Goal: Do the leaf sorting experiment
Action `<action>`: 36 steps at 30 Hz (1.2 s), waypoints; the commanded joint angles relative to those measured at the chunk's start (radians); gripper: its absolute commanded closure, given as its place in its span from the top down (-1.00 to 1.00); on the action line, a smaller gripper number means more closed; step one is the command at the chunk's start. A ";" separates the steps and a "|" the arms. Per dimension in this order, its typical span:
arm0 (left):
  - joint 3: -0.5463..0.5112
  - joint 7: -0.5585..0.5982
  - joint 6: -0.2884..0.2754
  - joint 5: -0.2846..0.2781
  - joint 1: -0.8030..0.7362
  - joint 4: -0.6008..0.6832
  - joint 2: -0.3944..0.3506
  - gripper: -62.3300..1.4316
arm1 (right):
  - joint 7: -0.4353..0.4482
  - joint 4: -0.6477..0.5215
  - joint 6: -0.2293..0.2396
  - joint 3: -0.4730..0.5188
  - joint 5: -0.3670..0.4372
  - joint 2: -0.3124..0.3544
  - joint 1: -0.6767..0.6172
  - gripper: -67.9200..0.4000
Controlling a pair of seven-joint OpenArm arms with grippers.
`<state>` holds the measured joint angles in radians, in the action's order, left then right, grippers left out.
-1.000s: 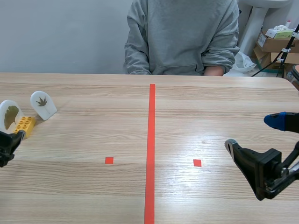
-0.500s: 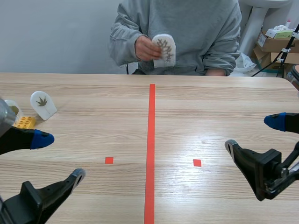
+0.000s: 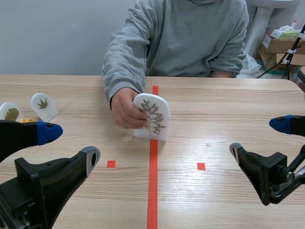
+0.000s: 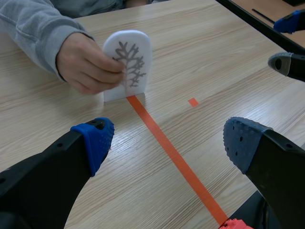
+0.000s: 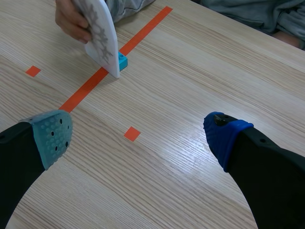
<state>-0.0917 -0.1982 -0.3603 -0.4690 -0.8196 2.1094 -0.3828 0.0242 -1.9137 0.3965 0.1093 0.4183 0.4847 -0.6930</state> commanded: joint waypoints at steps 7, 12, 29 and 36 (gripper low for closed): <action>0.001 0.014 -0.002 -0.006 0.000 -0.002 0.003 0.60 | 0.015 -0.013 -0.004 0.007 0.008 0.003 0.009 0.66; 0.001 0.014 -0.002 -0.006 0.000 -0.002 0.003 0.60 | 0.015 -0.013 -0.004 0.007 0.008 0.003 0.009 0.66; 0.001 0.014 -0.002 -0.006 0.000 -0.002 0.003 0.60 | -0.019 -0.013 -0.004 0.007 0.007 0.003 0.009 0.66; 0.001 0.014 -0.002 -0.006 0.000 -0.002 0.003 0.60 | -0.022 -0.013 -0.005 0.007 0.007 0.003 0.009 0.66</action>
<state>-0.0917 -0.1982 -0.3603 -0.4690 -0.8200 2.1044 -0.3828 -0.0055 -1.9137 0.3965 0.1093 0.4183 0.4847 -0.6930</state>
